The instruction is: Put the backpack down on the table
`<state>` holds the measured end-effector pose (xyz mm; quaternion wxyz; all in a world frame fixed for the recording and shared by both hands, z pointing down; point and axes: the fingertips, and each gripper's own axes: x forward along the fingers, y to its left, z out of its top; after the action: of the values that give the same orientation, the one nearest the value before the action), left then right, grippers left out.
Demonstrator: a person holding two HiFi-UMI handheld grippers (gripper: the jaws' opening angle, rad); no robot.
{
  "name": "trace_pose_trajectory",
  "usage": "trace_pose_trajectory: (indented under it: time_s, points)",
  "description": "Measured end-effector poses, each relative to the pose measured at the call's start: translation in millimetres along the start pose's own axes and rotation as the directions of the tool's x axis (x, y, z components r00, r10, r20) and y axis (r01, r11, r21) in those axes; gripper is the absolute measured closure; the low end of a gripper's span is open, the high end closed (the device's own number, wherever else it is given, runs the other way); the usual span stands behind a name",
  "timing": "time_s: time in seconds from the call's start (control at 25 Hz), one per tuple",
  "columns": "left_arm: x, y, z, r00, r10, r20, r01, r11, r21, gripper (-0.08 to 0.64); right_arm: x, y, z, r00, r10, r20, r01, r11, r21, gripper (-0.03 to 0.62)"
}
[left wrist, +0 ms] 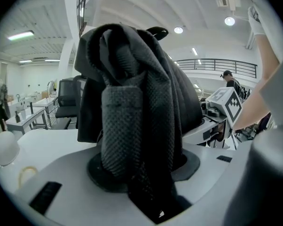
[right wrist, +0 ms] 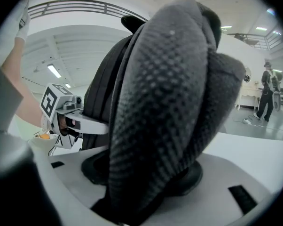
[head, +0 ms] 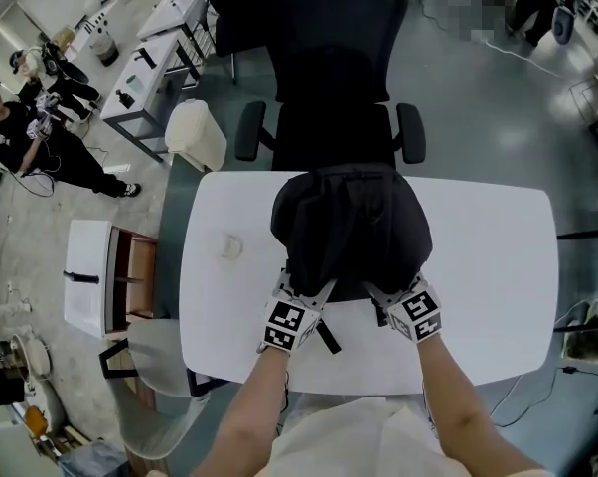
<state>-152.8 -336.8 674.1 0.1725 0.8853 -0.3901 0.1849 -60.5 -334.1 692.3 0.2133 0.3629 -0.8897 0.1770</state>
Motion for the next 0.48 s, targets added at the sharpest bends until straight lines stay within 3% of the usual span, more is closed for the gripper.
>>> trace_pose_trajectory:
  time_s: [0.48]
  points:
    - [-4.2, 7.0, -3.3, 0.998, 0.062, -0.003, -0.062, 0.998, -0.022, 0.281, 0.5, 2.0, -4.8, 1.0, 0.001, -0.025, -0.001, 1.0, 0.002, 0.303]
